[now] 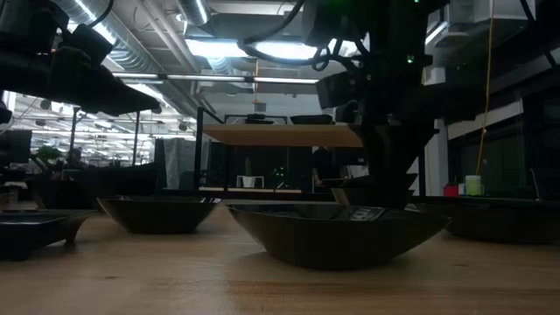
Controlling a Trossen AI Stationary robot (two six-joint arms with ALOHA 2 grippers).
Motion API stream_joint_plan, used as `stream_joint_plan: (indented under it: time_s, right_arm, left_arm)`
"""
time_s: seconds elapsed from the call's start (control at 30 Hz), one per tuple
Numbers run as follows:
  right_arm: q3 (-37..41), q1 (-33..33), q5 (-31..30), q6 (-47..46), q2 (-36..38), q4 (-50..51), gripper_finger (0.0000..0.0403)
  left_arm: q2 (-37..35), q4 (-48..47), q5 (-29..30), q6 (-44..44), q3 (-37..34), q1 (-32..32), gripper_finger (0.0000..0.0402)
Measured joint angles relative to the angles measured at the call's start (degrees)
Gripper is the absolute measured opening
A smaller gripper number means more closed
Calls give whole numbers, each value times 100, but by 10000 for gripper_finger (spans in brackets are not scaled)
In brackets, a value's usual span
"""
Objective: Pick & Place Mini shaped plates
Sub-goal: Stack the leaf-shaped plate on top of the leaf-shaped plate on the shelf
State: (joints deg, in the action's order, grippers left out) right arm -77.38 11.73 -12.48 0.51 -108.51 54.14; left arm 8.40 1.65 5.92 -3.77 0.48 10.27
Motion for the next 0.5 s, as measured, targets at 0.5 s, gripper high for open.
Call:
stream_joint_plan:
  time_s: [0.5]
  right_arm:
    - [-4,-61,4,20,28,-74,138]
  left_arm:
    - [-2,0,1,-2,-1,-1,104]
